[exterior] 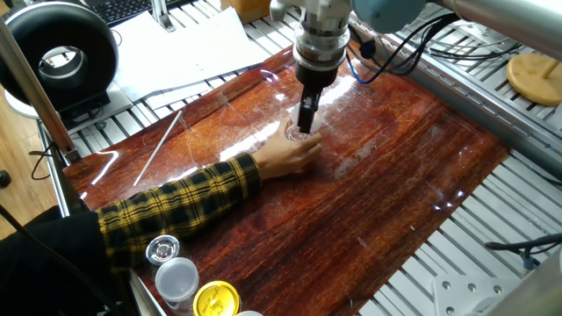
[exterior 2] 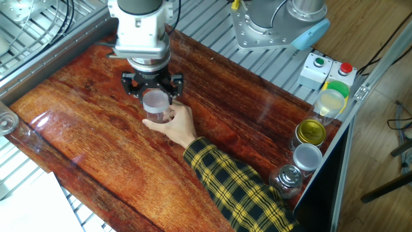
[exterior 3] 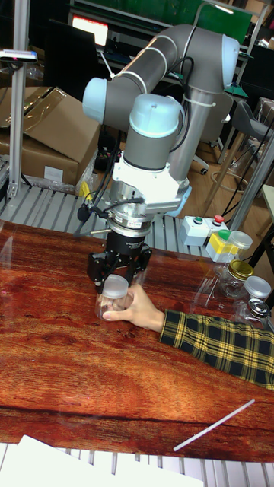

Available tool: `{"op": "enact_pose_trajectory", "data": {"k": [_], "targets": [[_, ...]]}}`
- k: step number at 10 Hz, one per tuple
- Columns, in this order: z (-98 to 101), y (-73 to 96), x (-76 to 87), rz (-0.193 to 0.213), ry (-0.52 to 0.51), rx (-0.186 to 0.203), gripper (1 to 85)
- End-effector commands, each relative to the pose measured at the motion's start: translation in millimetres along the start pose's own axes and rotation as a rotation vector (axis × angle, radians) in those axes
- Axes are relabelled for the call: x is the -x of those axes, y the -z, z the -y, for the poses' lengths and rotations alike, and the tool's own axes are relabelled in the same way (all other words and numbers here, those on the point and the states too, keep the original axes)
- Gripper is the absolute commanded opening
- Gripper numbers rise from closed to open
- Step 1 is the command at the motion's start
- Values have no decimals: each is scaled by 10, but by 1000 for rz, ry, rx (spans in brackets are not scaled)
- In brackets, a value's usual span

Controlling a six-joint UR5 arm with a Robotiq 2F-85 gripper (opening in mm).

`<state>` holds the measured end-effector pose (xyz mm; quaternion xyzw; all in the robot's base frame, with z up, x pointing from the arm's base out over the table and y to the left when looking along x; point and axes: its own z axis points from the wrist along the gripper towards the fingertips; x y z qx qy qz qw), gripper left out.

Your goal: Unscrew the lid from the jar

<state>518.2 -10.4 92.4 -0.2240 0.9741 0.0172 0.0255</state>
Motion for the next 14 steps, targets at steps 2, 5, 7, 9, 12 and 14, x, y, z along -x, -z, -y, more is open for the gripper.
{"op": "enact_pose_trajectory", "data": {"k": [2, 5, 7, 9, 12, 14], "targets": [[-54, 57, 59, 19, -291, 72, 643], [94, 97, -33, -3, -343, 56, 650], [125, 99, -33, -10, -372, 40, 643], [113, 102, -2, -5, -392, 43, 637], [106, 96, 19, -4, -421, 48, 613], [91, 95, 34, -1, -432, 55, 597]]}}
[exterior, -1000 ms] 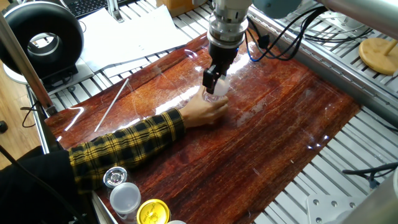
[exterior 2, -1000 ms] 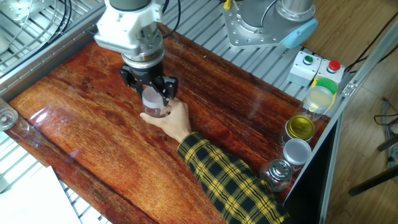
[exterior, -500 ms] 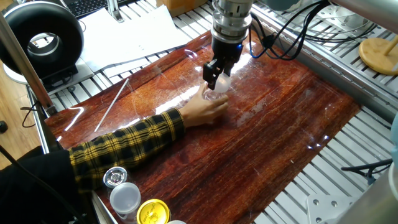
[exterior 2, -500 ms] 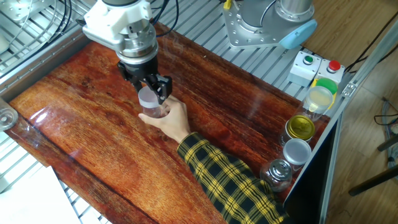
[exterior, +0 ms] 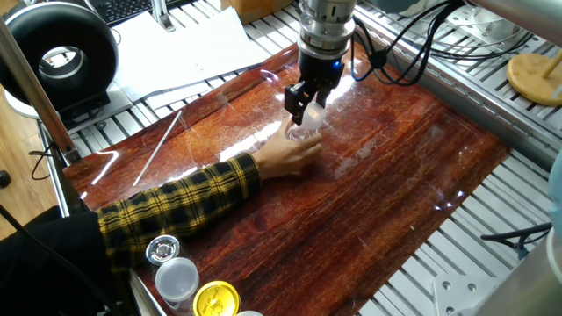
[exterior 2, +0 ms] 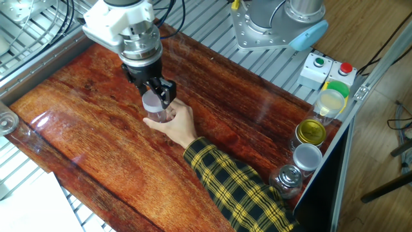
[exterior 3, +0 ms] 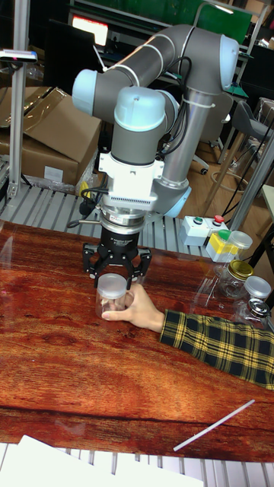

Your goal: Unscrew the lid from the jar

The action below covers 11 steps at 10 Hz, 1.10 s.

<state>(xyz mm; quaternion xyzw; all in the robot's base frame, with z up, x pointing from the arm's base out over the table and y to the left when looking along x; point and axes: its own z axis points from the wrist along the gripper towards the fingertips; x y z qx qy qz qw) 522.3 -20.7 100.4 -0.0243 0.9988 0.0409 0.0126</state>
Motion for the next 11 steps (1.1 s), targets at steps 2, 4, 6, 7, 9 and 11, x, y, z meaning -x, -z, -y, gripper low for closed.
{"op": "enact_pose_trajectory", "data": {"k": [2, 4, 6, 7, 9, 11], "targets": [[-17, 7, 64, 16, -36, 7, 463], [3, 5, 118, 33, -44, -3, 370], [54, 6, 180, 54, -29, -23, 267], [50, 9, 204, 60, -19, -25, 217], [-22, 14, 263, 73, -5, -22, 140], [-25, 20, 261, 72, 67, -28, 117]]}}
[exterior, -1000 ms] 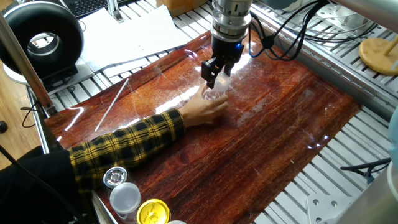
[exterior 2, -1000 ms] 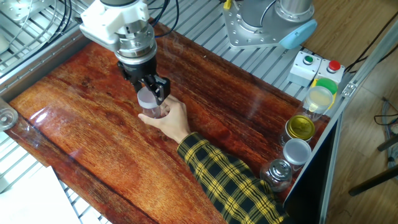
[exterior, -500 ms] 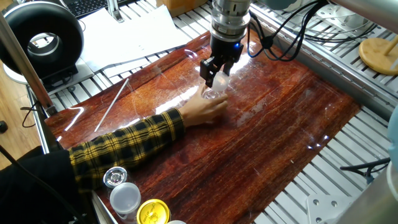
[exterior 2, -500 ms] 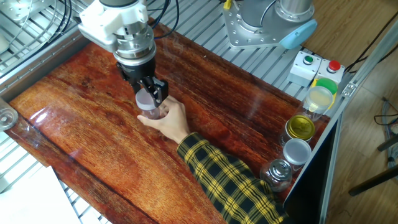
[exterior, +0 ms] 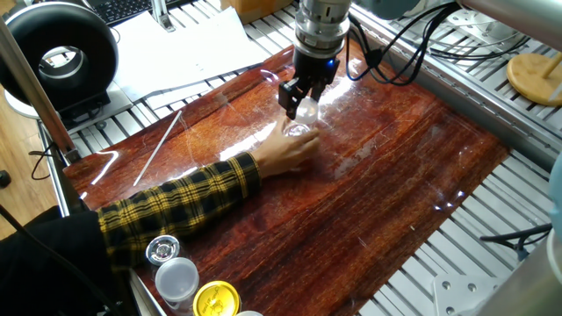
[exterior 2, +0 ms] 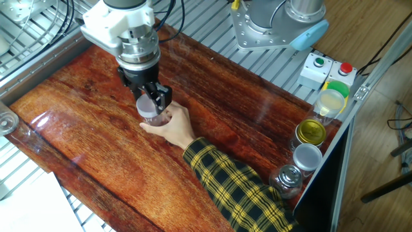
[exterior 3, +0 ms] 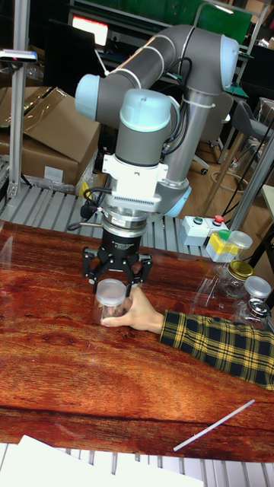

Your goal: Unscrew the lid from the jar

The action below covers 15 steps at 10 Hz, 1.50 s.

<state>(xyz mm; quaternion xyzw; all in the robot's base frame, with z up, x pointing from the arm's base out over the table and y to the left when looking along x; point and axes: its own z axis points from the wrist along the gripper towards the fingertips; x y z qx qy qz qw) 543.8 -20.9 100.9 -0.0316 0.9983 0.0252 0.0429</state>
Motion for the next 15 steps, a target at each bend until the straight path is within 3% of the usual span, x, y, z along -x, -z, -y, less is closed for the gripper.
{"op": "enact_pose_trajectory", "data": {"k": [1, 6, 10, 15], "targets": [[-57, 18, 48, 14, 91, 14, 117], [-42, 24, 92, 32, 279, 4, 83], [-53, 36, 39, 26, 457, -5, 70], [-48, 42, -114, -23, 701, 5, 67]]}}
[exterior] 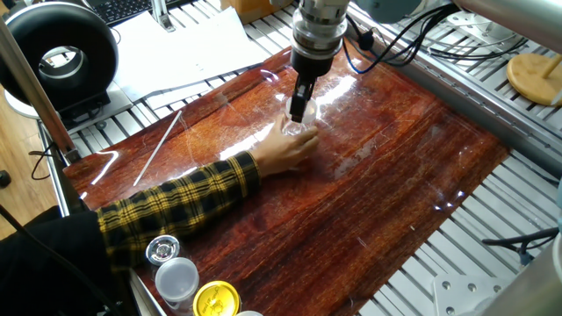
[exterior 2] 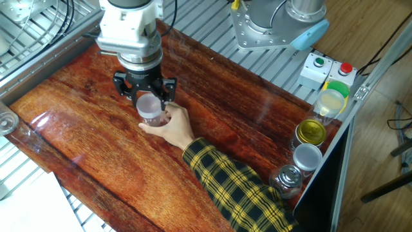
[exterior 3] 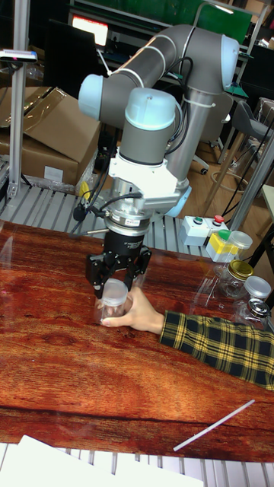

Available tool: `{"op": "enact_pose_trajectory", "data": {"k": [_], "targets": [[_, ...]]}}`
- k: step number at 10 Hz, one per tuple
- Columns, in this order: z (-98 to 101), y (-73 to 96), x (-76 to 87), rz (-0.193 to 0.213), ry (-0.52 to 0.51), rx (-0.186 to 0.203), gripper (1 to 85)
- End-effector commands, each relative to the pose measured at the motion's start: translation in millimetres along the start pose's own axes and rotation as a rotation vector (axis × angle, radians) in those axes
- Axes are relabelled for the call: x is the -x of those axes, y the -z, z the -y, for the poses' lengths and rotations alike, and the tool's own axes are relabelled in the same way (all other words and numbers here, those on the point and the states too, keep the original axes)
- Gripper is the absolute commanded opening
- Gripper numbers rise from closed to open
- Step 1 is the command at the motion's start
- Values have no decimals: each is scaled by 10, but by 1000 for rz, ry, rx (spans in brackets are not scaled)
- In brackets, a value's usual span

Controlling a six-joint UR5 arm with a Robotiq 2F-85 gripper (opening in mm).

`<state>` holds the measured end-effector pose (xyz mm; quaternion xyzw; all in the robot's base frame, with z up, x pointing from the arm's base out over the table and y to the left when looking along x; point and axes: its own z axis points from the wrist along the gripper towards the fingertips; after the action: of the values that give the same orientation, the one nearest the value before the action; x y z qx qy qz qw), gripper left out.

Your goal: Unscrew the lid from the jar

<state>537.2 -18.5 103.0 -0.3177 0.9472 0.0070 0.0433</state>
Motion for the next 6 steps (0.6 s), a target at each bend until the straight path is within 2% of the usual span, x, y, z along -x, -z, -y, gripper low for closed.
{"op": "enact_pose_trajectory", "data": {"k": [1, 6], "targets": [[-18, 14, -57, -18, 181, 8, 63], [-61, 11, -40, -10, 409, 21, 50]]}}
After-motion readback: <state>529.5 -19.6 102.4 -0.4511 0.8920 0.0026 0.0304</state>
